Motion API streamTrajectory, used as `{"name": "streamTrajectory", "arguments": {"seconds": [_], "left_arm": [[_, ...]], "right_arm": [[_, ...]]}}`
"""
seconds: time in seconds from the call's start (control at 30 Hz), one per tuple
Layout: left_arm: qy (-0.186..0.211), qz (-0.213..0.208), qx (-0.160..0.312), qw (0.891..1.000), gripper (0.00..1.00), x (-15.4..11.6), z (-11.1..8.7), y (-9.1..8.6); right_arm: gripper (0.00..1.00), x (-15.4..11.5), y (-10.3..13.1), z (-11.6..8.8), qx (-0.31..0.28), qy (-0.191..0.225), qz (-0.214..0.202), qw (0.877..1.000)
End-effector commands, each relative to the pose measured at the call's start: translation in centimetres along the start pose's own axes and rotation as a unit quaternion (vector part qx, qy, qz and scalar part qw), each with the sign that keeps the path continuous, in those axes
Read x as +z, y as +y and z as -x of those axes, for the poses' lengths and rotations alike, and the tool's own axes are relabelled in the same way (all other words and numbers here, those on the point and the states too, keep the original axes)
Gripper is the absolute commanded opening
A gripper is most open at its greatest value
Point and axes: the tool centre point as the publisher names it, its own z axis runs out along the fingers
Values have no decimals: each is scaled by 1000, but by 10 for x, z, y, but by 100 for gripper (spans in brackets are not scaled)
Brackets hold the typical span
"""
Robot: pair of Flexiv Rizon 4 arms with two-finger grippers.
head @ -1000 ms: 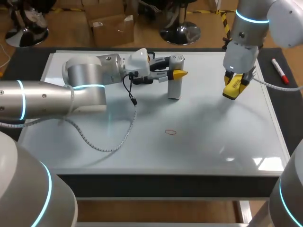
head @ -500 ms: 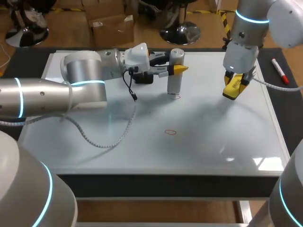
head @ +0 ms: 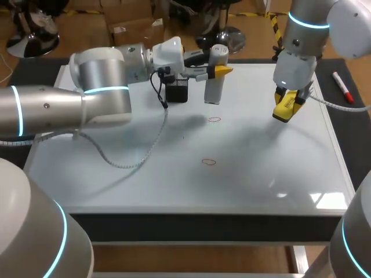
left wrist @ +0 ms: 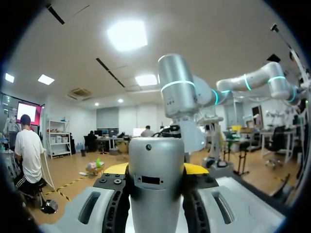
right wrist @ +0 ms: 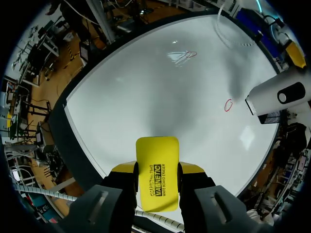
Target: Pick up the inspection probe, press it on each red-marked spot on the whiteboard one by one, put down the probe, pick up the eraser, and wipe off all the red marks.
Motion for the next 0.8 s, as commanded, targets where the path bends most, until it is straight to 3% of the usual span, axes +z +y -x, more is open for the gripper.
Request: {"name": "streamTrajectory", "arguments": {"seconds": [0.03, 0.47, 0.8], "left_arm": [[1, 3, -5, 1000, 0, 6, 9, -12], [-8, -4, -9, 1000, 0, 22, 43, -30], [13, -11, -8, 1000, 0, 32, 72, -30]], "right_arm": [[0, -1, 0, -1, -1, 0, -1, 1000], [0, -1, 0, -1, -1, 0, -1, 1000], [0, -1, 0, -1, -1, 0, -1, 1000]]}}
